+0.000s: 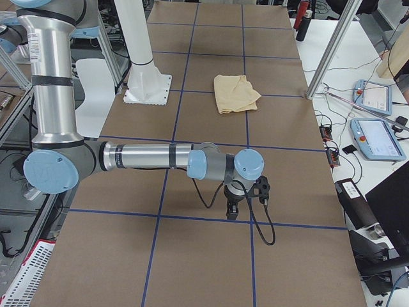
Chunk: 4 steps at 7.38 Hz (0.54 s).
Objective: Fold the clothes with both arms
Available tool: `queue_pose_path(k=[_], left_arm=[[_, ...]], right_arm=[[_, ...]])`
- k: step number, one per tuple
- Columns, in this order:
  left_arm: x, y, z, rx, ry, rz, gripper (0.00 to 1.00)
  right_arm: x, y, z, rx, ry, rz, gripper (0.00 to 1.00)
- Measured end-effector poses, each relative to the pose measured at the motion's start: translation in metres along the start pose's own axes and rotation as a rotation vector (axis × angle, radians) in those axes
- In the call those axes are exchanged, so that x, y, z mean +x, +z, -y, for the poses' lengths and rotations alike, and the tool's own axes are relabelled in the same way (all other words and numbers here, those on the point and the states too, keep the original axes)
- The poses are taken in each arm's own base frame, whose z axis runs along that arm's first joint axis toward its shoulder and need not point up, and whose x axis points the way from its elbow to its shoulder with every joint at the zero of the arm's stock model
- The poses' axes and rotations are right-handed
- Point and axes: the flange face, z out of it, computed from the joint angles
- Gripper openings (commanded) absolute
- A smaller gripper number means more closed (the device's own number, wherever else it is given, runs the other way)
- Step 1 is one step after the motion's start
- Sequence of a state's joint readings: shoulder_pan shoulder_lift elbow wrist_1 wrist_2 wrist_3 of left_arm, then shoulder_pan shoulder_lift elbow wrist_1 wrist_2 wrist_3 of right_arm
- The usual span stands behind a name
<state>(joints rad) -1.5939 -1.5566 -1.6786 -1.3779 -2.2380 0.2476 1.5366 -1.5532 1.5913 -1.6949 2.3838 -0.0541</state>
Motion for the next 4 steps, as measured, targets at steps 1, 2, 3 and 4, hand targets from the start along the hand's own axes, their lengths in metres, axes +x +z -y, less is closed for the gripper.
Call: queue_pose_path(k=[1,2,3,4], left_arm=[[0.002,0.001,0.0,0.005,-0.009,-0.026,1.0],[0.005,0.001,-0.001,0.011,-0.025,-0.051,1.0],[0.006,0.0,-0.001,0.014,-0.036,-0.061,1.0],[0.008,0.0,0.0,0.016,-0.05,-0.065,1.0]], right_arm=[[0.005,0.003,-0.002,-0.007,0.003,-0.01,1.0],[0.008,0.005,-0.004,-0.01,0.008,-0.015,1.0],[0.005,0.002,-0.002,-0.004,0.006,-0.018,1.0],[-0.004,-0.007,0.002,0.014,0.013,-0.021,1.0]])
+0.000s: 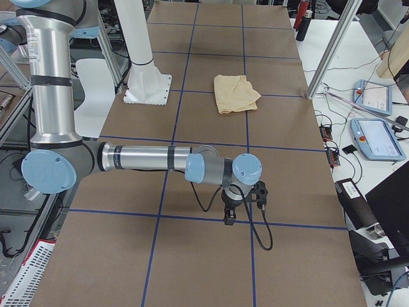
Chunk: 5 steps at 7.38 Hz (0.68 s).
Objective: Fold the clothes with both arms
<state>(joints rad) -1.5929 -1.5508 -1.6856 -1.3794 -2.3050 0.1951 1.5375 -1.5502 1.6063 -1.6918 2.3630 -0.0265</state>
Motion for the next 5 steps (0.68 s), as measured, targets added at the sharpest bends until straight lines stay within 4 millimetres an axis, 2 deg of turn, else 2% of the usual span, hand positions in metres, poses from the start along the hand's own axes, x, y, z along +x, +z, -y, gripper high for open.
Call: queue_pose_path(k=[2,5], left_arm=[[0.004,-0.003,0.0,0.013,-0.03,0.001,1.0],[0.0,0.003,-0.005,0.036,-0.021,0.004,1.0]], right_arm=[[-0.028,-0.016,0.005,0.033,0.06,-0.001,1.0],[-0.038,-0.013,0.004,0.026,0.076,0.002,1.0]])
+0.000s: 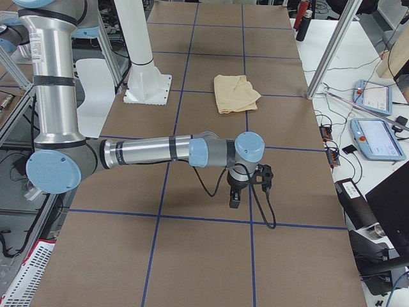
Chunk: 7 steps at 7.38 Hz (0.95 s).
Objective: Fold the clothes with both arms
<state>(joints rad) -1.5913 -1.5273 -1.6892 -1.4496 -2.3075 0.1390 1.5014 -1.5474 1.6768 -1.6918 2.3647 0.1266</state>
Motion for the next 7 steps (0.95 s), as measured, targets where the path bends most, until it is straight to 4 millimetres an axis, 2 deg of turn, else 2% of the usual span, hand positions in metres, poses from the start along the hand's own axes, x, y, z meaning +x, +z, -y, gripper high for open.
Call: queue_pose_path(k=[3,7], left_arm=[[-0.002,0.004,-0.005,0.01,0.009,0.0,1.0],[0.0,0.001,-0.005,0.016,0.019,0.003,1.0]], right_arm=[[-0.001,0.009,-0.003,-0.013,-0.014,-0.004,1.0],[0.015,0.024,-0.007,0.011,-0.074,-0.003,1.0]])
